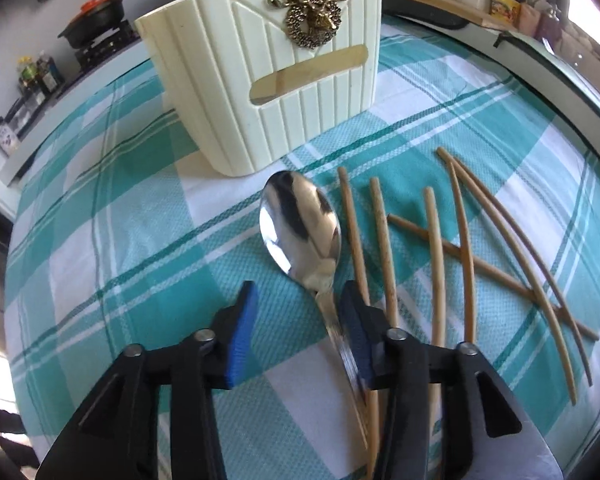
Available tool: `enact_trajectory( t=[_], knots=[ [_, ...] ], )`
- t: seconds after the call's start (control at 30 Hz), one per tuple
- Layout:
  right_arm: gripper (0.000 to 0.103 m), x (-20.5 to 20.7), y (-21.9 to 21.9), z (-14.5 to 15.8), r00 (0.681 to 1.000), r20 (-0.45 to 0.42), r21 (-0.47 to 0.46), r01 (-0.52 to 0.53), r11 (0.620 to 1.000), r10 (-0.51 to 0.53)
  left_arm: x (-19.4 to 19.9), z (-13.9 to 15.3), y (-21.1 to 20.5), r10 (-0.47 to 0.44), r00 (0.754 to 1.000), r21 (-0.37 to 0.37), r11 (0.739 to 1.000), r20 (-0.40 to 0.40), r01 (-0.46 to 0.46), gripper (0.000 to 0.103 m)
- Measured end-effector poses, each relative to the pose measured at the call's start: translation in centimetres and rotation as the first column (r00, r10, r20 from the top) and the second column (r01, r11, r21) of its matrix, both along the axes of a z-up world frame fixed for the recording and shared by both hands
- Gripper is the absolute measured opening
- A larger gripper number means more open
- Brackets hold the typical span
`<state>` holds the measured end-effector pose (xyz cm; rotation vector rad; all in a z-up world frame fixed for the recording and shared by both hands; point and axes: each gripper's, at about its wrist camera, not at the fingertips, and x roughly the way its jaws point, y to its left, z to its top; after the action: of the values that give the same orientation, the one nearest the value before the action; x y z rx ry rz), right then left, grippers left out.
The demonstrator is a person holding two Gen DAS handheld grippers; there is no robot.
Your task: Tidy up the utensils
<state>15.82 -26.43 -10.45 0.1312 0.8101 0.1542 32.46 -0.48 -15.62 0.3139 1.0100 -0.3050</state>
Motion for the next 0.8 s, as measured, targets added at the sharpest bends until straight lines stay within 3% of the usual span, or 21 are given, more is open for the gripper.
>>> enact_trajectory(
  t=[0.27, 0.4, 0.5, 0.6, 0.7, 0.8],
  knots=[
    [0.070, 0.4, -1.0, -0.3, 1.000, -0.010, -0.007, 0.007, 1.000, -0.007, -3.4, -0.2, 2.8, 0.068, 0.998, -0.006, 0.998, -0.014, -0.068, 0.069],
    [0.070, 1.3, -1.2, 0.4, 1.000, -0.020, -0.042, -0.006, 0.999, 0.005, -3.5, -0.2, 4.4, 0.101, 0.995, -0.015, 0.995, -0.013, -0.102, 0.071],
    [0.070, 1.9, -0.7, 2.4, 0.999, 0.033, -0.122, -0.025, 0.992, 0.030, -4.0, 0.2, 5.7, 0.127, 0.991, -0.055, 0.990, -0.032, -0.129, 0.071],
    [0.070, 3.0, -0.7, 3.7, 0.998, 0.037, -0.162, -0.038, 0.986, 0.044, -4.6, 1.4, 7.1, 0.141, 0.990, -0.140, 0.980, -0.021, -0.143, 0.083],
    [0.070, 4.6, -1.4, 3.3, 1.000, -0.009, -0.103, -0.025, 0.994, 0.024, -4.2, 2.3, 7.2, 0.128, 0.992, -0.177, 0.976, -0.018, -0.129, 0.085],
    [0.070, 6.5, -0.8, 1.8, 0.997, -0.063, -0.046, -0.056, 0.997, 0.054, -3.4, 2.4, 5.9, 0.083, 0.996, -0.158, 0.984, -0.015, -0.084, 0.085]
  ],
)
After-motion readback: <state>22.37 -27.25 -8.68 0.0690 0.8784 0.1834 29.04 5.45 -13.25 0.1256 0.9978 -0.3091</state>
